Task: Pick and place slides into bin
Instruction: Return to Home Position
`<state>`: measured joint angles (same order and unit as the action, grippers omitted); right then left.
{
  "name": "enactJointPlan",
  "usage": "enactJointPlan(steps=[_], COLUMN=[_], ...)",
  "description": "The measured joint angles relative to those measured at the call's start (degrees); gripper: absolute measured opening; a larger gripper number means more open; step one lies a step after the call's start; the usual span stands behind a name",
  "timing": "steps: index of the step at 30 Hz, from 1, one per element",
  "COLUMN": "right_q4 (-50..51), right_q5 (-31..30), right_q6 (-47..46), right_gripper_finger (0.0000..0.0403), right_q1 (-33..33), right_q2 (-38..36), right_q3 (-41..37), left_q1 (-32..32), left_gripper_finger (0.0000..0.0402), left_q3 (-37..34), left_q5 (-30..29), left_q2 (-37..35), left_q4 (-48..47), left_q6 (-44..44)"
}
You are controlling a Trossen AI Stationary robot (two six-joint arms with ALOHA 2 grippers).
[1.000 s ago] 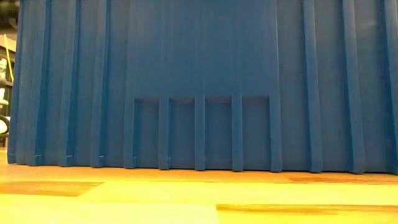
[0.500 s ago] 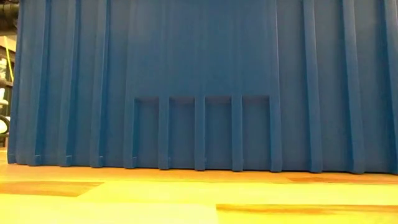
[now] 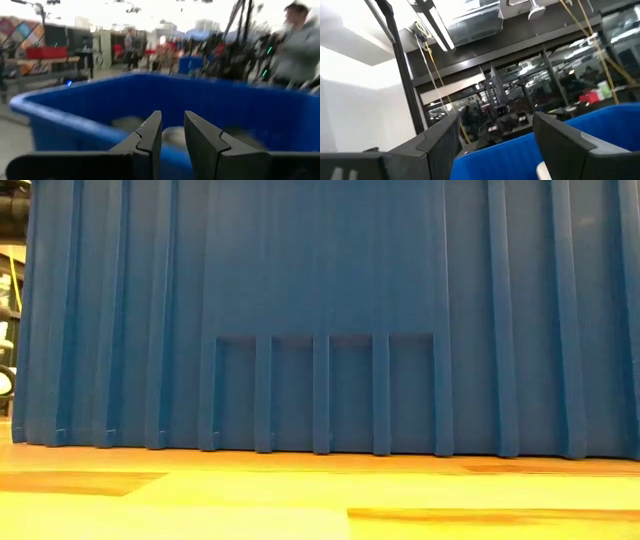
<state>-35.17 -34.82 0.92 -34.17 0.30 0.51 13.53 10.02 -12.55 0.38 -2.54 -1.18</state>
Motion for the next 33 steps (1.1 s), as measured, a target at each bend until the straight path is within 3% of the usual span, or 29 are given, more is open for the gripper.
enactJointPlan(steps=[10, 19, 23, 30, 33], right_q4=[2.6, 6.7, 6.7, 10.3, 11.1], right_q5=[-1.4, -2.9, -4.8, -8.8, -6.8], right_q6=[1.2, -2.4, -0.8, -2.7, -4.2], right_gripper_finger=[0.0239, 0.0239, 0.0239, 0.0239, 0.0239], right_q1=[0.0, 0.0, 0.1, 0.1, 0.1], right_q2=[0.0, 0.1, 0.0, 0.0, 0.0], right_q3=[0.0, 0.0, 0.0, 0.0, 0.0], left_q1=[0.0, 0.0, -0.1, 0.0, -0.1], left_gripper_finger=[0.0074, 0.0074, 0.0074, 0.0074, 0.0074], left_q3=[0.3, 0.2, -2.1, -9.7, -9.3], left_q5=[0.5, 0.5, 6.0, 2.9, 2.4], left_q2=[0.0, 0.0, 0.0, 0.0, 0.2], left_q4=[-5.4, -4.4, 1.3, 8.8, 10.7], left_q6=[5.3, 2.0, 4.6, 4.2, 10.2])
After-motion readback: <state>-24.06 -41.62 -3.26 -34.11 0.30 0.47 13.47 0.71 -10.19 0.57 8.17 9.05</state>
